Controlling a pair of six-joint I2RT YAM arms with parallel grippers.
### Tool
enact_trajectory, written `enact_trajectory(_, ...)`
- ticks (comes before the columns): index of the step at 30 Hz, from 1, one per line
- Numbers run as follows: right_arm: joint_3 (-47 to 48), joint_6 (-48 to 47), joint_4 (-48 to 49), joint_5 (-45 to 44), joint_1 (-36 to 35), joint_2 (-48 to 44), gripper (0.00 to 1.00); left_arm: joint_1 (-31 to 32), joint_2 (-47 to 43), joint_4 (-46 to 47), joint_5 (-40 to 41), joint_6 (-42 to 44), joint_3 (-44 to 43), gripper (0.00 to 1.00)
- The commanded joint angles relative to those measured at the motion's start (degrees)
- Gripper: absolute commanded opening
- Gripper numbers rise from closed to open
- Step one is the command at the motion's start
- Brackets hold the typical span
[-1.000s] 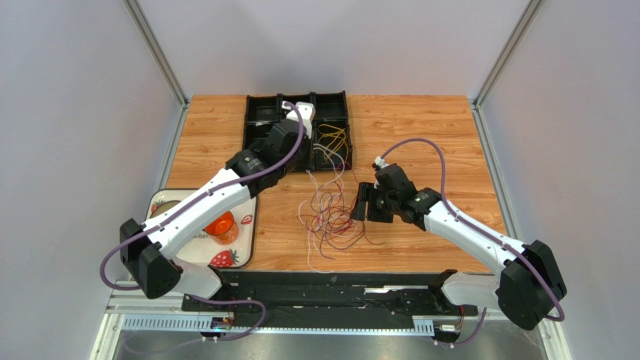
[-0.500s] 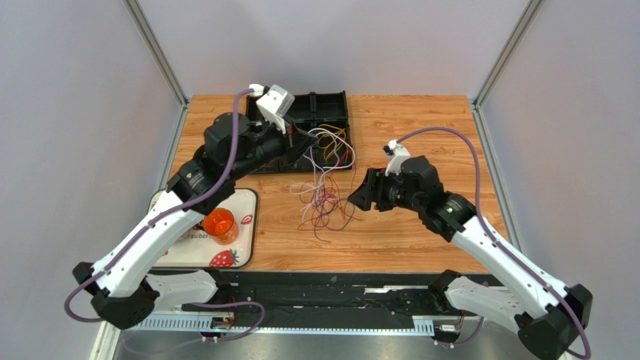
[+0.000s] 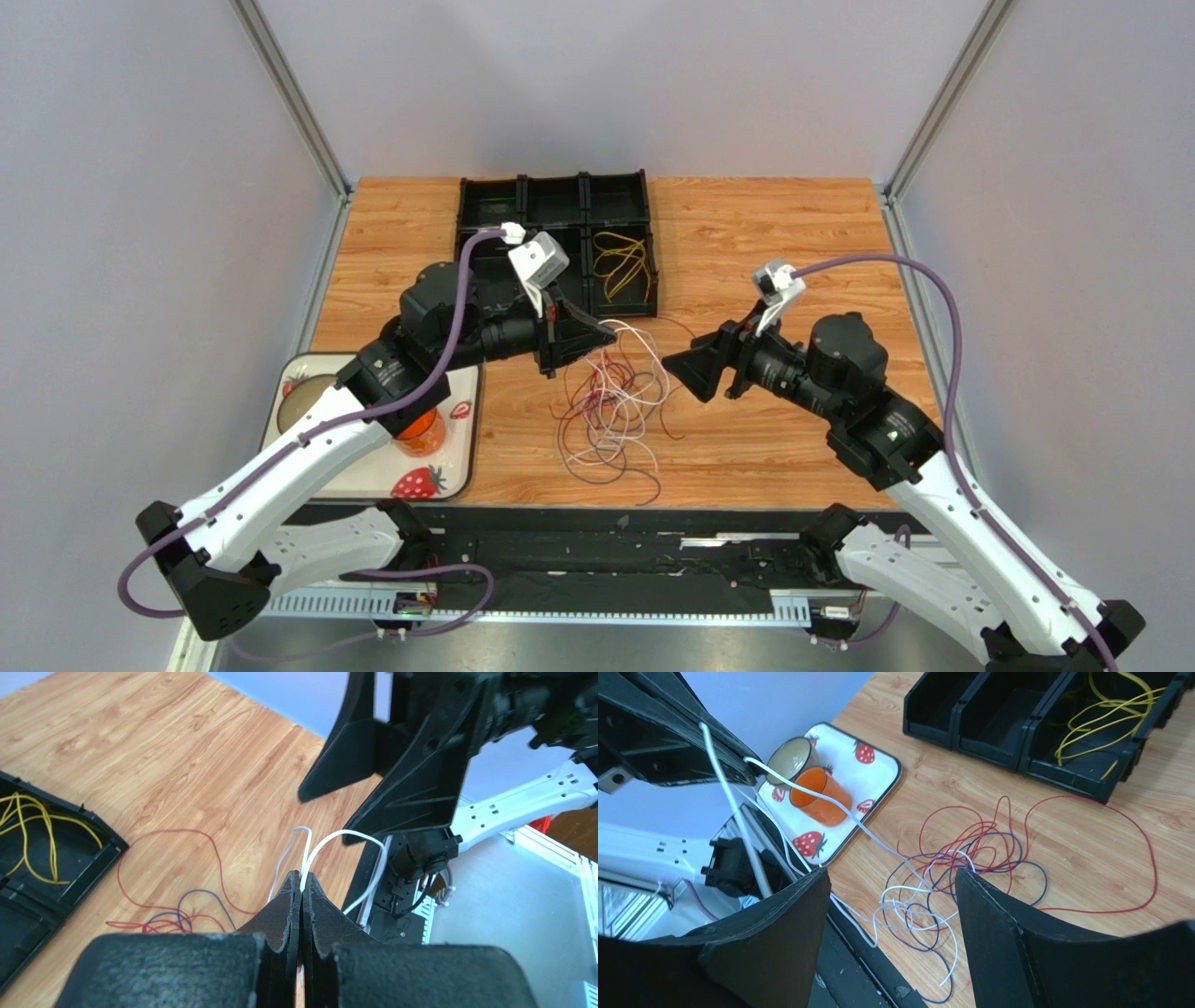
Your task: Untangle the cables
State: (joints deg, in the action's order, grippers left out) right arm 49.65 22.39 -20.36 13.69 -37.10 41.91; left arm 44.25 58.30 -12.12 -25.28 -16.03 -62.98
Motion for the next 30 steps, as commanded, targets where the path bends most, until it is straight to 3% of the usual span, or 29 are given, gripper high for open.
enact_trajectory(1, -1.39, -2.35, 3.49, 6.17, -0.25, 2.21, 0.70, 0.05, -0.38, 6.06, -3.81, -0.93, -0.30, 0.00)
enact_trajectory(12, -1.31, -2.62, 6.82, 9.16, -0.34, 4.76, 0.71, 0.05, 1.02, 6.67, -5.31, -0.93, 0.05, 0.00)
enact_trajectory(19, 0.80, -2.44, 7.71, 8.28, -0.43, 6.87, 0.63, 0.05, 1.46, 7.02, -6.36, -1.55, 0.31, 0.00)
enact_trajectory(27, 3.17, -2.27, 7.79, 8.28, -0.34, 6.87, 0.17, 0.05, 1.29, 7.37, -6.19, -1.99, 1.19, 0.00)
enact_trajectory(28, 3.35, -2.09, 7.79, 8.45, -0.34, 6.61, 0.04, 0.05, 1.29, 7.20, -6.01, -1.99, 1.28, 0.00)
enact_trajectory(30, 3.61, -1.57, 7.97, 8.80, -0.34, 6.26, 0.00, 0.05, 1.20, 7.02, -5.75, -2.07, 1.37, 0.00)
